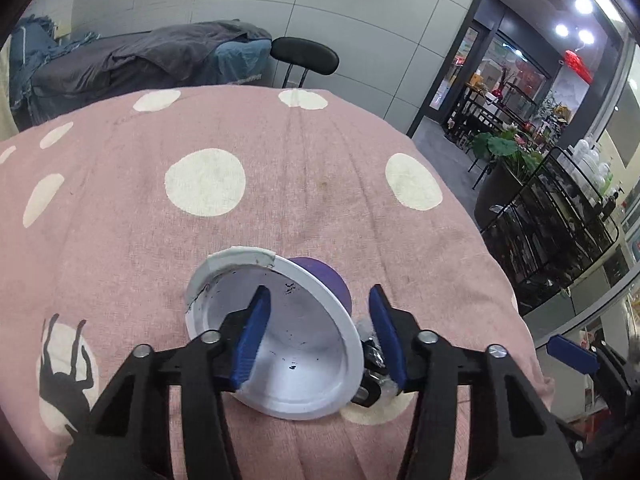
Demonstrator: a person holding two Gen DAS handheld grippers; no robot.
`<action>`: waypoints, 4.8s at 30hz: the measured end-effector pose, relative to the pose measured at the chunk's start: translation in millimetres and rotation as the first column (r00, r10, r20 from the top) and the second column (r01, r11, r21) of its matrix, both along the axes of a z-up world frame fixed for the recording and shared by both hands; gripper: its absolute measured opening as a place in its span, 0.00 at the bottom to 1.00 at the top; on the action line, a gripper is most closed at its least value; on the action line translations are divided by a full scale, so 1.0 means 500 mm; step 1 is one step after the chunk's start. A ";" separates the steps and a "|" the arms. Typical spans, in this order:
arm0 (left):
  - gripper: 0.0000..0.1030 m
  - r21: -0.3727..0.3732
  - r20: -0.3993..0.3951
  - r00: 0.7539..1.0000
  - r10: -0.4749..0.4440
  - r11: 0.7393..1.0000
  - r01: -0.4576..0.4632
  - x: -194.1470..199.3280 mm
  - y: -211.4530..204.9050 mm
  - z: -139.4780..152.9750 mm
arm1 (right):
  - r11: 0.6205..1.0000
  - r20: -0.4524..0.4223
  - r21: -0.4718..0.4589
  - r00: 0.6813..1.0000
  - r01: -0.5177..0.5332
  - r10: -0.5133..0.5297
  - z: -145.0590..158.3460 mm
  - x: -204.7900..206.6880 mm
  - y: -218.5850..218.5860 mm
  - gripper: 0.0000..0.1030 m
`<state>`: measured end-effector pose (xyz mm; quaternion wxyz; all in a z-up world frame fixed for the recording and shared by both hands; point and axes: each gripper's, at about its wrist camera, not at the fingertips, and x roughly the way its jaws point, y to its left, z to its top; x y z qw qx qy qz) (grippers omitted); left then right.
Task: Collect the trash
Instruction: 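Grasp the yogurt cup rim with the left tool while the right tool grasps the plastic wrap, then carry the clear plastic wrap into the bin and open the right tool, then lower the yogurt cup into the bin and open the left tool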
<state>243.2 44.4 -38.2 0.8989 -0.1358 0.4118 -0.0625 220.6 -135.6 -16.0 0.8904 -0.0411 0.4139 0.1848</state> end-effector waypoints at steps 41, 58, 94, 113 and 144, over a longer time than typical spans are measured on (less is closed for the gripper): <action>0.08 -0.074 0.243 0.964 0.104 0.993 -0.089 -0.177 0.075 0.116 | 0.962 -0.049 -0.174 0.977 -0.212 0.207 -0.022 0.093 0.177 0.37; 0.08 -0.064 0.281 0.960 0.004 0.998 0.015 -0.212 -0.026 0.140 | 1.000 0.066 -0.017 0.998 -0.005 0.006 0.042 -0.015 -0.025 0.38; 0.08 0.015 0.316 0.908 -0.275 0.958 0.285 -0.246 -0.282 0.158 | 0.791 -0.256 -0.003 0.764 0.612 -0.592 -0.310 -0.046 -0.533 0.59; 0.08 0.040 0.236 0.806 -0.543 0.834 0.550 -0.239 -0.483 0.112 | 0.722 -0.144 0.032 0.718 0.691 -0.681 -0.209 -0.158 -0.590 0.71; 0.69 0.161 0.041 0.726 -0.686 0.722 0.673 -0.208 -0.657 -0.029 | 0.612 -0.138 0.021 0.608 0.791 -0.782 -0.206 -0.219 -0.699 0.71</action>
